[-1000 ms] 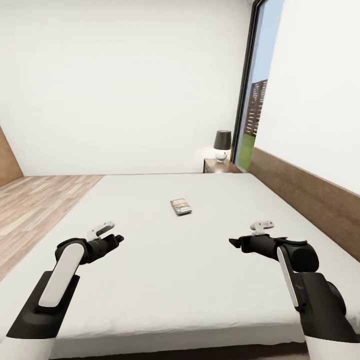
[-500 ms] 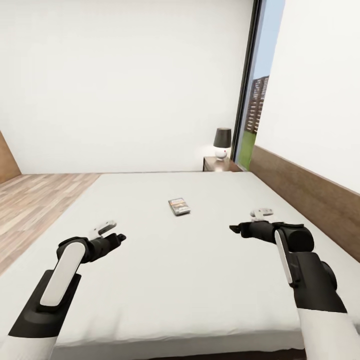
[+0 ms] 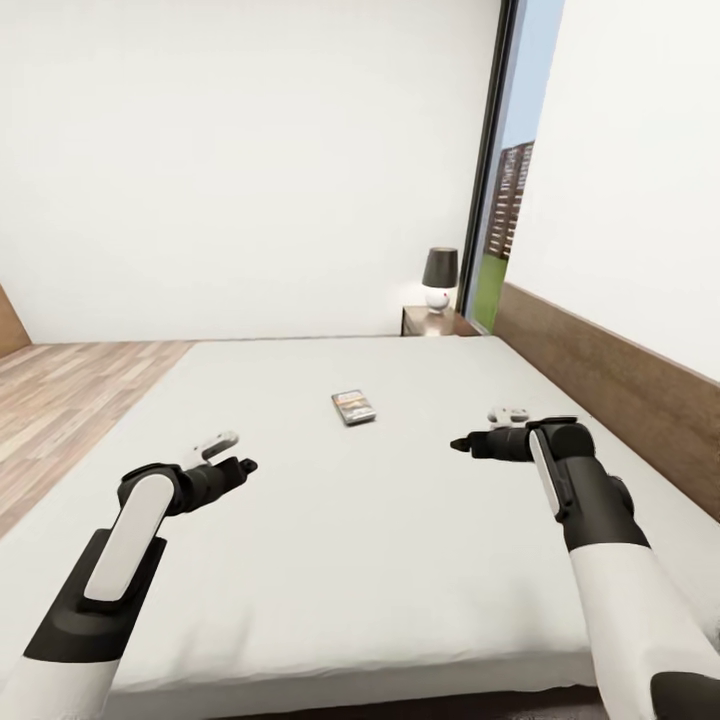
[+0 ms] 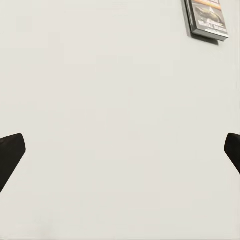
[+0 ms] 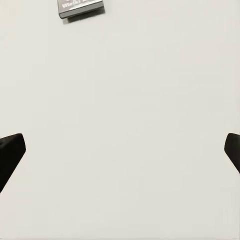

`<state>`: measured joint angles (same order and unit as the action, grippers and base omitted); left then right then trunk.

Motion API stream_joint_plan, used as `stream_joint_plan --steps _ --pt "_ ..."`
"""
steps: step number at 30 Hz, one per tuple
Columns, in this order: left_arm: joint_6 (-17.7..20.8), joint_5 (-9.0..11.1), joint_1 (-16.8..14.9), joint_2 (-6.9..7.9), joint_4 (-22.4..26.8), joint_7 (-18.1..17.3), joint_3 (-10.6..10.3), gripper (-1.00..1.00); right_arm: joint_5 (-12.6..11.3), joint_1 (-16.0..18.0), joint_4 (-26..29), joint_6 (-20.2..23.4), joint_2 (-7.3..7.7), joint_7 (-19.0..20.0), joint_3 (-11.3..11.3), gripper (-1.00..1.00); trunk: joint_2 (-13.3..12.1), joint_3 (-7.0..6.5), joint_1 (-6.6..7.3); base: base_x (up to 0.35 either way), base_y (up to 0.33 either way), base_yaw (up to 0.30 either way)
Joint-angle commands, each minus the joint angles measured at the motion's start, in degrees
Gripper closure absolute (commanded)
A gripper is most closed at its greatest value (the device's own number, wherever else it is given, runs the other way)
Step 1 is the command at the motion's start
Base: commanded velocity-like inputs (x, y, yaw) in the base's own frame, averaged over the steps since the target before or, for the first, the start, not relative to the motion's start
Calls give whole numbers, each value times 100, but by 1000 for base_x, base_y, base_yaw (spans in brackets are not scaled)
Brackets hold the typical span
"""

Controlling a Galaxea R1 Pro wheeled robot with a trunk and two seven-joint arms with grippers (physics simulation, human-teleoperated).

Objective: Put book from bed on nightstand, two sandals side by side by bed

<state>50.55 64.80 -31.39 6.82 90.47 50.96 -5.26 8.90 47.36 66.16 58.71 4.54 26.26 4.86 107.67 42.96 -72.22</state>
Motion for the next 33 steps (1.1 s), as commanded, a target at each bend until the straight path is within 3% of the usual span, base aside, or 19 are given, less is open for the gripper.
stream_joint_plan --steps 1,8,14,20,33 --pt "25 52 -18 8 6 59 -12 -100 58 13 -71 -82 -16 56 8 -100 3 15 1 0 0 -53" --pt "158 52 -57 16 6 46 -23 -100 64 14 -266 -587 -224 48 15 -100 3 77 1 0 0 -32" --pt "184 51 -59 9 6 42 -31 -100 61 -65 -148 -685 -272 52 15 -100 3 129 1 0 0 -45" --pt "197 35 -66 7 -20 45 -34 -100 58 -273 383 -682 -295 62 6 -100 -238 75 133 0 0 -40" --pt "201 2 -60 19 -51 45 -23 -100 60 -455 677 -663 -312 63 -33 -100 -719 -26 396 0 0 -9"
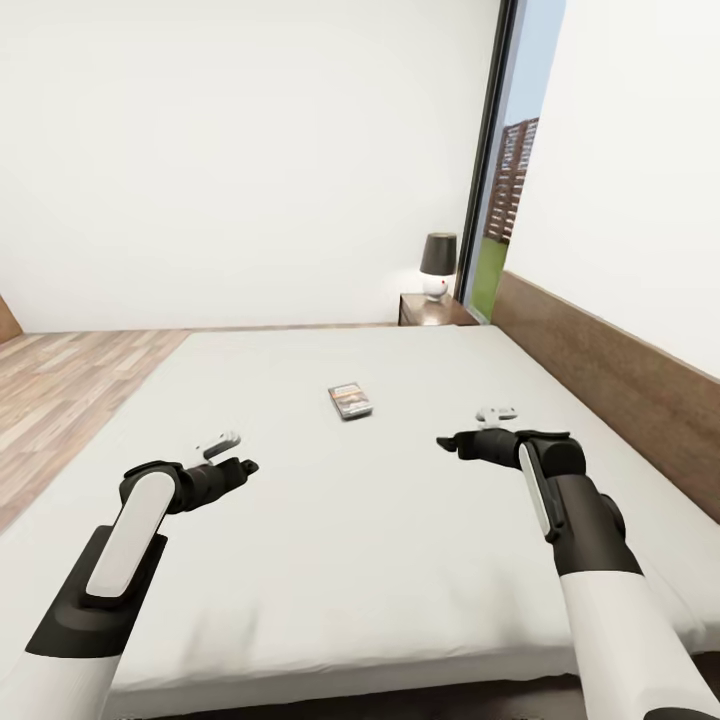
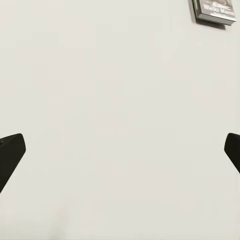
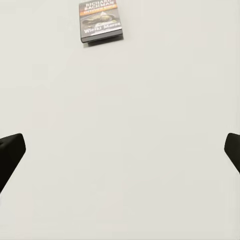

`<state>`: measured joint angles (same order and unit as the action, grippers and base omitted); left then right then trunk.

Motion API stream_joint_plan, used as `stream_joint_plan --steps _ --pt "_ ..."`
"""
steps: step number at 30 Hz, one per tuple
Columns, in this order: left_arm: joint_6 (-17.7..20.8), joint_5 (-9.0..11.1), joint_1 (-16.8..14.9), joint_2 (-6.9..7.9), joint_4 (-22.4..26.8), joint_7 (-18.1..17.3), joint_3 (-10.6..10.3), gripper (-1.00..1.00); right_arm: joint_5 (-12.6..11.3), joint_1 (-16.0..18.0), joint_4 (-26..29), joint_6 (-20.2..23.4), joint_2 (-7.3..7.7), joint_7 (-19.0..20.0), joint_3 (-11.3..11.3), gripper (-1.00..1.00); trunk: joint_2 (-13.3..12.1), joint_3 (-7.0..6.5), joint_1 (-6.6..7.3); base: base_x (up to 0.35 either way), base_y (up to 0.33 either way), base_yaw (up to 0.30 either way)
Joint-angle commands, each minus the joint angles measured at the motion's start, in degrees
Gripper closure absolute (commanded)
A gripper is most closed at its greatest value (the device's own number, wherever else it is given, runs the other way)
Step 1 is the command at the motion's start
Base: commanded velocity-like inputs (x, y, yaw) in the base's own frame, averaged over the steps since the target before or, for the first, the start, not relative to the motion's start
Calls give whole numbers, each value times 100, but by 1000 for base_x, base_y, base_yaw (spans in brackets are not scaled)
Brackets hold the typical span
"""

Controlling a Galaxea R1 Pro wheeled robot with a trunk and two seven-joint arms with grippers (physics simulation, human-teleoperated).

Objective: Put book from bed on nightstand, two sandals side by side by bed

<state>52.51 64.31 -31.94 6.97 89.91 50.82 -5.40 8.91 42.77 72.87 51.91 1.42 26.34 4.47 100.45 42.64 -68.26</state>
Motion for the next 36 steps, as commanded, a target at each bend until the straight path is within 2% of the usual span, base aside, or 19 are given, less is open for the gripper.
stream_joint_plan --steps 1,8,24,36 --pt "5 51 -5 5 5 60 -9 -100 59 4 5 17 -1 55 6 -100 3 15 1 0 0 -1" --pt "-4 40 13 3 4 61 -16 -100 68 -3 -12 14 -5 56 -4 -100 3 76 1 0 0 0" --pt "-20 21 37 6 1 76 6 -100 107 -92 34 12 -122 53 -17 -100 3 197 1 0 0 3" --pt "-21 20 39 4 0 80 -8 -100 114 -178 110 31 -134 56 -26 -100 3 206 1 0 0 218"
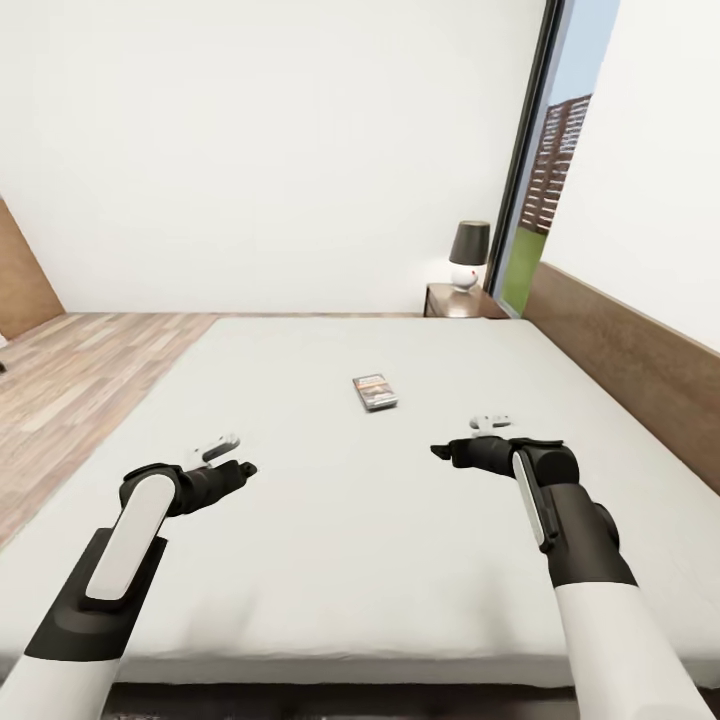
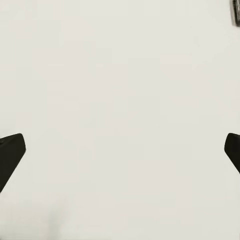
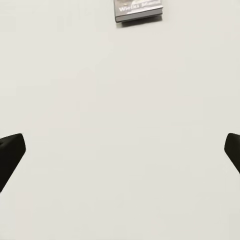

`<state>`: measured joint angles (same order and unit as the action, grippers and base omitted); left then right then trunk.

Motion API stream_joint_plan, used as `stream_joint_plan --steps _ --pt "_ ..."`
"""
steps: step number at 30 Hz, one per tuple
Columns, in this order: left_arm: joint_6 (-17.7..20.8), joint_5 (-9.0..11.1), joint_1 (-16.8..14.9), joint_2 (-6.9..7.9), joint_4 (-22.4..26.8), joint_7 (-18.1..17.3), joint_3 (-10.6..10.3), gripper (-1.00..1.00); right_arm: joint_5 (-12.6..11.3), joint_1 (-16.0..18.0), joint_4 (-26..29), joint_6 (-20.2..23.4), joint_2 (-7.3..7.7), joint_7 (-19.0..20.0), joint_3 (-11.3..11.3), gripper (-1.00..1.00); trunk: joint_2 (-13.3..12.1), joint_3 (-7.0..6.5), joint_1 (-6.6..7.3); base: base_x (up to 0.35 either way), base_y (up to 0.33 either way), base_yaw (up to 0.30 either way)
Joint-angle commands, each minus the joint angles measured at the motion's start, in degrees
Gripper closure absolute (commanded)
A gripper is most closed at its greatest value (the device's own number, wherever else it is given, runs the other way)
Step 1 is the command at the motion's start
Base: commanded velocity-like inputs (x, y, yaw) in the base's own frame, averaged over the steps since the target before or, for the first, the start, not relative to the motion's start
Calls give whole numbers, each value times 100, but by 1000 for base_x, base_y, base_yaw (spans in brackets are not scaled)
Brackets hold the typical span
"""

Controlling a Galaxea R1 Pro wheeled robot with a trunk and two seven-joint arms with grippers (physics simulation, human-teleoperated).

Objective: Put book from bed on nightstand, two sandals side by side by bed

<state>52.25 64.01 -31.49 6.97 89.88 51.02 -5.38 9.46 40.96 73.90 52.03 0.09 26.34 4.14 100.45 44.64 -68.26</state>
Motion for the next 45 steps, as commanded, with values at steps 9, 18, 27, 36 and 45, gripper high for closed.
stream_joint_plan --steps 9,18,27,36,45 --pt "5 47 -2 5 3 76 -3 -100 56 0 10 22 0 56 7 -100 3 6 0 52 -52 280" --pt "5 42 8 14 1 68 8 -100 56 0 10 25 0 56 7 -100 3 6 0 140 -106 283" --pt "-1 41 11 9 -4 34 13 -100 47 0 18 14 0 56 18 -100 3 6 0 22 -15 203" --pt "-10 40 11 6 -5 31 13 -100 34 0 27 12 0 50 24 -100 3 6 0 2 -2 -141" --pt "-13 38 11 6 -6 31 12 -100 17 2 28 17 0 48 26 -100 3 6 0 0 0 -256"
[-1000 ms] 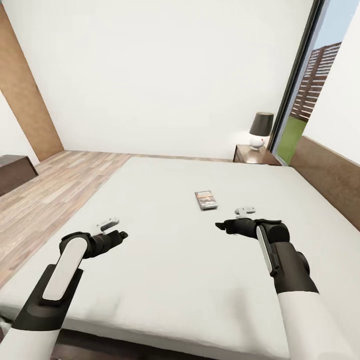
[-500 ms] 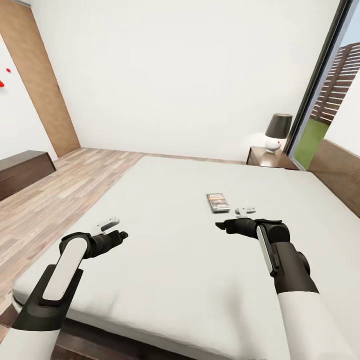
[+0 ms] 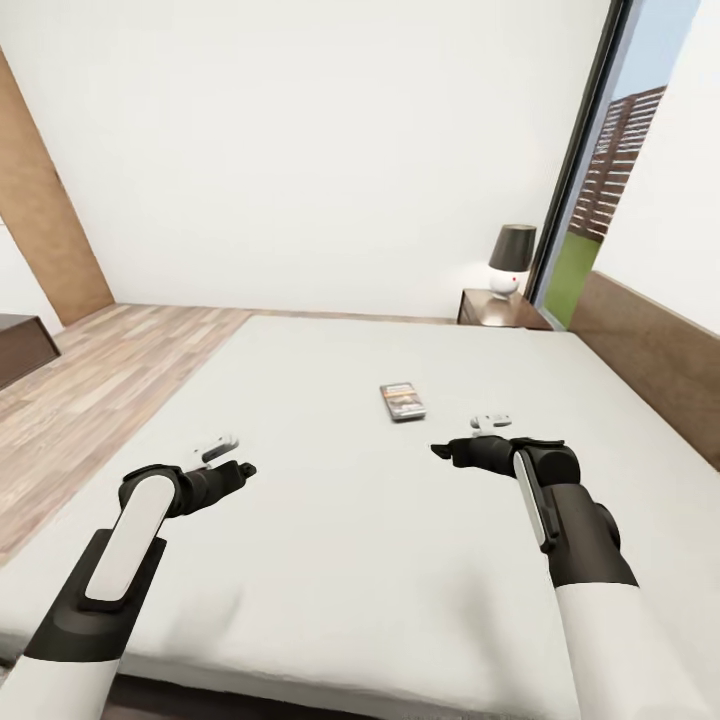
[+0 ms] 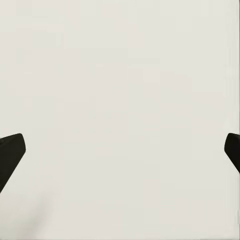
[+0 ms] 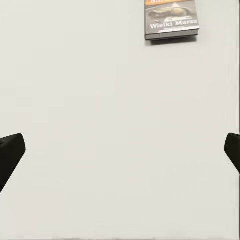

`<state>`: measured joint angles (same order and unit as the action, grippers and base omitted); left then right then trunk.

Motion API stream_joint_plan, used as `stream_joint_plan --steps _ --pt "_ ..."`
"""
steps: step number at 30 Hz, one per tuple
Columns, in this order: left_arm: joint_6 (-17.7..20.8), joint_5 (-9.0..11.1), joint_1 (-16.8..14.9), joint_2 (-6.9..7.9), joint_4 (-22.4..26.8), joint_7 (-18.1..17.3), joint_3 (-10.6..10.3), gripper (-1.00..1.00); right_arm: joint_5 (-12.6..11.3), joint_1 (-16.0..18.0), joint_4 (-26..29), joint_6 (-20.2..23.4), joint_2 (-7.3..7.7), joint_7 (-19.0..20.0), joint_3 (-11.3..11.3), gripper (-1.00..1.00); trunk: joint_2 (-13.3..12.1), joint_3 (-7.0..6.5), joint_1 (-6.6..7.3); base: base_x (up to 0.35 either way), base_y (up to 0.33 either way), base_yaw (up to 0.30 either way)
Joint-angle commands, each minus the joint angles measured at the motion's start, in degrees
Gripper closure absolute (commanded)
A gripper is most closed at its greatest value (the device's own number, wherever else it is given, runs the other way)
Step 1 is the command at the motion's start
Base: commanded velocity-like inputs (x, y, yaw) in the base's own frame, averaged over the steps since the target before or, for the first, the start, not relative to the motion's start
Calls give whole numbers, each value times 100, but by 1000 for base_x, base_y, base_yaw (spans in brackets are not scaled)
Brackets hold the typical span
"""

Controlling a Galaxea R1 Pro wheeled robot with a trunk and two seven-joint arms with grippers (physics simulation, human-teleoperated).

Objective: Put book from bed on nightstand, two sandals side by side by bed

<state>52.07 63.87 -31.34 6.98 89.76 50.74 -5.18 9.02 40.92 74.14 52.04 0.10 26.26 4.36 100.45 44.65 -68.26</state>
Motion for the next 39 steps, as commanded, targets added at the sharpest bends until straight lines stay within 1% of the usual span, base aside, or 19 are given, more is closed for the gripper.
stream_joint_plan --steps 1,8,13,24,35,39 --pt "5 53 -4 5 7 59 -8 -100 60 5 4 16 -2 55 5 -100 3 5 0 0 0 -262" --pt "5 55 -4 5 7 59 -4 -100 53 3 4 15 -2 57 11 -100 3 5 0 0 0 -250" --pt "4 59 -1 11 7 77 -8 -100 46 3 14 5 -2 61 20 -100 3 5 0 82 0 -116" --pt "-6 64 4 14 7 84 -17 -100 39 -2 21 -10 -2 66 21 -100 3 5 0 222 0 -28" --pt "-12 99 3 10 7 60 -6 -100 44 -5 30 -11 -2 71 9 -100 3 5 0 48 0 -3" --pt "-9 84 0 -2 7 68 -22 -100 44 -5 64 -4 -2 74 10 -100 -158 -66 88 9 0 -1"
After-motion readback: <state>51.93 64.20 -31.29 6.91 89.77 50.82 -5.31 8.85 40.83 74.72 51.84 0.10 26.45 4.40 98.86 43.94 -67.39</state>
